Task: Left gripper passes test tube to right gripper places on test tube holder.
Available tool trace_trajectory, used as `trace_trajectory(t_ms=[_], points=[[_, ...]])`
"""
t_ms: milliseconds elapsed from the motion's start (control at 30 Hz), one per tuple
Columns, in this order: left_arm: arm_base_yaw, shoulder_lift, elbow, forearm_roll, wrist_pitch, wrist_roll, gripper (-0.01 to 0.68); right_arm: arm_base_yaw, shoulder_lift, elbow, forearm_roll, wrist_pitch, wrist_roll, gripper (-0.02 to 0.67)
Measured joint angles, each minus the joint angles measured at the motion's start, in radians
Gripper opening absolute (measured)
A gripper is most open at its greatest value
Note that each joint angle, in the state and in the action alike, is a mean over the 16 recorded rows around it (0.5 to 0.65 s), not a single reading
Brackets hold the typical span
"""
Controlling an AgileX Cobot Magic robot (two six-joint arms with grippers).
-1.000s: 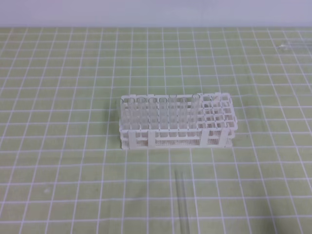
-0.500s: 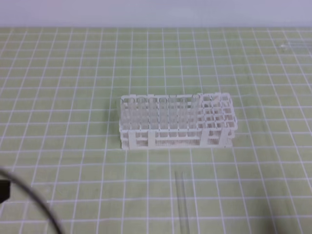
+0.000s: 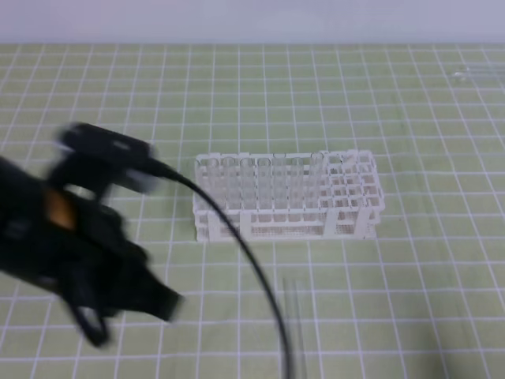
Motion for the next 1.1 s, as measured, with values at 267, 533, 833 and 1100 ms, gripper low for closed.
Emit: trace_trajectory(t_ms=[267, 533, 833, 1100], points=[[-0.274, 0.252, -0.071, 0.099, -0.097, -0.142, -0.002, 0.000, 0.000, 0.000, 0.000, 0.000, 0.000, -0.018], [-0.345, 0.470, -0.230, 0.104, -0.060, -0.261, 0.039, 0.000, 0.000, 0.000, 0.000, 0.000, 0.000, -0.018], [-0.347, 0.618, -0.371, 0.091, 0.027, -0.386, 0.281, 0.000, 0.000, 0.000, 0.000, 0.000, 0.000, -0.018], [-0.347, 0.693, -0.393, 0.060, 0.009, -0.498, 0.459, 0.000, 0.000, 0.000, 0.000, 0.000, 0.000, -0.018]])
